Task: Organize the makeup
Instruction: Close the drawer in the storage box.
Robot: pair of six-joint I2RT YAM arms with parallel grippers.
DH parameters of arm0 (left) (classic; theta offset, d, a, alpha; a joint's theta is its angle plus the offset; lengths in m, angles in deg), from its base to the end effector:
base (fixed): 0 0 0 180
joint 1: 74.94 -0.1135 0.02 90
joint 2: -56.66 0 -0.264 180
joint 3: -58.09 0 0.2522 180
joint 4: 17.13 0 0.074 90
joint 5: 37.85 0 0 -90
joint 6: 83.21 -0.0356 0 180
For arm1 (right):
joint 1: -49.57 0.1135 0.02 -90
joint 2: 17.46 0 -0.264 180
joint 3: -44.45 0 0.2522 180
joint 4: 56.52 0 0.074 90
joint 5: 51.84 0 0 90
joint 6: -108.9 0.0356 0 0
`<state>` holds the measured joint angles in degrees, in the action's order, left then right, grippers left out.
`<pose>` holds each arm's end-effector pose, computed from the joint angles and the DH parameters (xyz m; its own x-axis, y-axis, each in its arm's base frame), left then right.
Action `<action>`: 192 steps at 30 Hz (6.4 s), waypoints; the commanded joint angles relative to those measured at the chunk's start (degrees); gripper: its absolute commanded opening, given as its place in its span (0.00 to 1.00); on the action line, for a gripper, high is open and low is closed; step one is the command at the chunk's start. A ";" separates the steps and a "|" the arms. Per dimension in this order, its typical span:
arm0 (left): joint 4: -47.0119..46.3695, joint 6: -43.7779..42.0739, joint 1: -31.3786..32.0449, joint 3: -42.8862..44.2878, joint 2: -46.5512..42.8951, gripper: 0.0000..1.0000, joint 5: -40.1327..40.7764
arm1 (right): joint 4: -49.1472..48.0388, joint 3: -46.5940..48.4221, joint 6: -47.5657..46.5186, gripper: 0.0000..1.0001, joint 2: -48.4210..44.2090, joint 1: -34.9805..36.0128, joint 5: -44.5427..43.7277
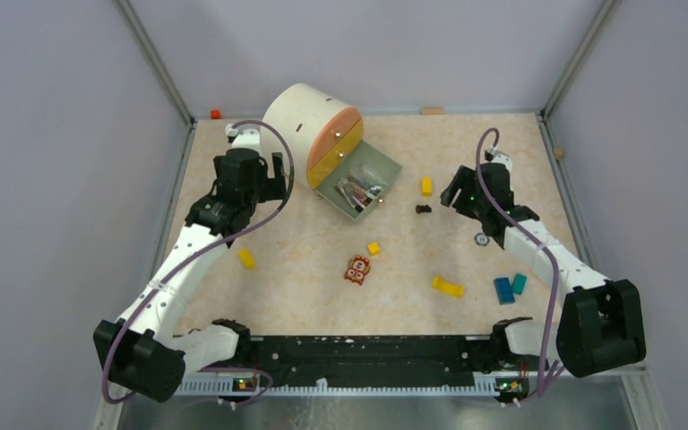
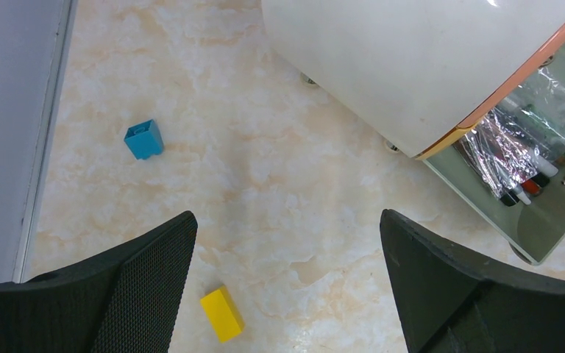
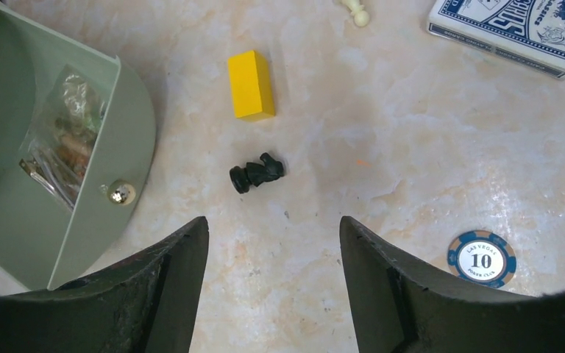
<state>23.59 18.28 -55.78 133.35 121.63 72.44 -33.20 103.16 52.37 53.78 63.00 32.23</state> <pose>0.2393 -0.0701 0.3434 -0.4739 -0.0331 -0.8800 -0.0704 0.9975 0.0004 0.2634 0.0591 0.2447 -0.5577 0.4308 -0.7095 0.1894 0.8983 0.3965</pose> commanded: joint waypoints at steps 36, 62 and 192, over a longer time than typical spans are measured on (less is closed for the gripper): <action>-3.64 -2.87 -0.57 -1.42 -2.62 0.99 0.67 | 10.17 6.12 3.54 0.63 2.16 2.53 -17.27; -2.65 1.45 -0.88 -1.66 -2.18 0.99 -3.33 | 6.44 4.34 0.95 0.62 3.46 8.13 -1.22; -9.53 2.61 -8.79 60.04 52.80 0.99 -16.46 | 9.87 10.06 -0.18 0.64 0.47 -7.04 4.94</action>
<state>15.13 20.18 -63.76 189.65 172.67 61.73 -24.35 110.66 55.32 54.81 56.37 28.49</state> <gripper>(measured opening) 0.989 0.634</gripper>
